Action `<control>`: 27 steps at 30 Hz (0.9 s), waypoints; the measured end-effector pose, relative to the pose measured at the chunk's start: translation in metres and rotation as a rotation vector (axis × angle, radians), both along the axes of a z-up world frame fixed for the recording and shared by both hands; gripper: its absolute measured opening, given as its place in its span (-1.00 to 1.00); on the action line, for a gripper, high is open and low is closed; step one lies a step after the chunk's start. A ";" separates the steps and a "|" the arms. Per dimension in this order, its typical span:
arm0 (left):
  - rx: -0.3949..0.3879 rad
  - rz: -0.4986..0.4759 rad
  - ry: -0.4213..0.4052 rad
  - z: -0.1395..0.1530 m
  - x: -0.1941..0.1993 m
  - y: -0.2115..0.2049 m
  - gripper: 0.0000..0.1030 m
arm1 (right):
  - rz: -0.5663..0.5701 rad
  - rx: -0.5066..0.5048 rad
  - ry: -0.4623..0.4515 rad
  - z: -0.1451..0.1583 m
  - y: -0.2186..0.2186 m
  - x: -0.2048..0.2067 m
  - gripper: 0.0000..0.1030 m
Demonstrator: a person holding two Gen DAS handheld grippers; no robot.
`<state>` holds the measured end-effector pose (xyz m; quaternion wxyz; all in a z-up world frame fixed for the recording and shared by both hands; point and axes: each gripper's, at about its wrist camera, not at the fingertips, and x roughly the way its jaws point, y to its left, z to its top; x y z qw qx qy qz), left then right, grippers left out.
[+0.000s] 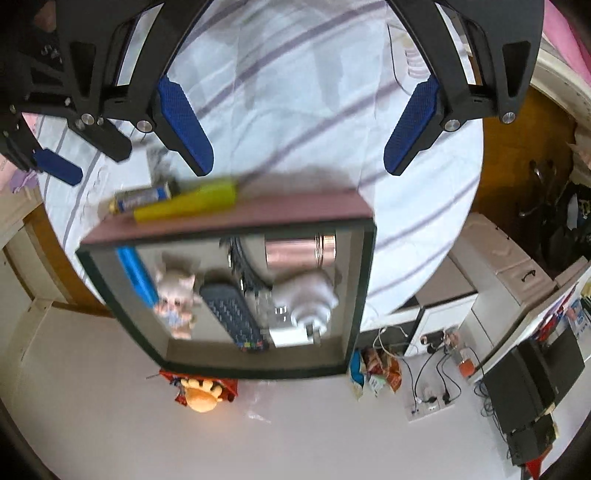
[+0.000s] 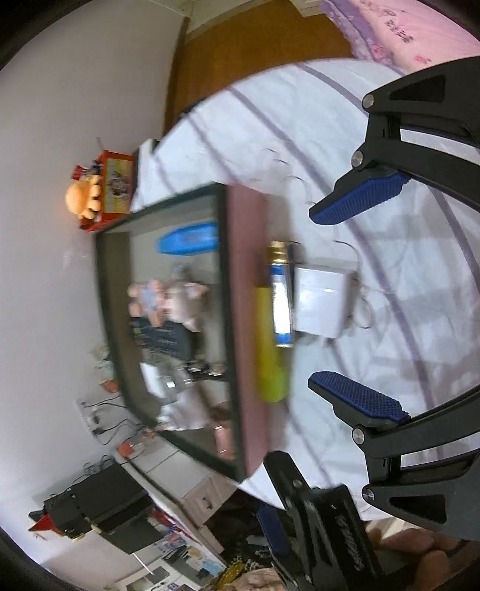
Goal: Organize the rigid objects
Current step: 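Move the right gripper down to the white power bank, then grasp the white power bank with the right gripper and lift it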
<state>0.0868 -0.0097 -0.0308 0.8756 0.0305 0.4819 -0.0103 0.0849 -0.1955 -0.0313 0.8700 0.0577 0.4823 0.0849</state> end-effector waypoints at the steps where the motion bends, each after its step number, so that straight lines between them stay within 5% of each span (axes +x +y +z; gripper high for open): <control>1: 0.002 0.002 0.002 -0.003 -0.002 0.000 0.84 | -0.004 -0.001 0.001 -0.003 0.001 0.000 0.62; 16: -0.032 0.019 0.024 -0.019 0.006 0.013 0.84 | -0.004 -0.095 0.068 -0.038 0.022 0.021 0.59; 19: -0.033 0.019 0.026 -0.020 0.007 0.013 0.84 | -0.010 -0.125 0.063 -0.036 0.024 0.019 0.12; 27: -0.032 0.018 0.026 -0.022 0.009 0.010 0.84 | -0.014 -0.090 0.064 -0.033 0.019 0.016 -0.04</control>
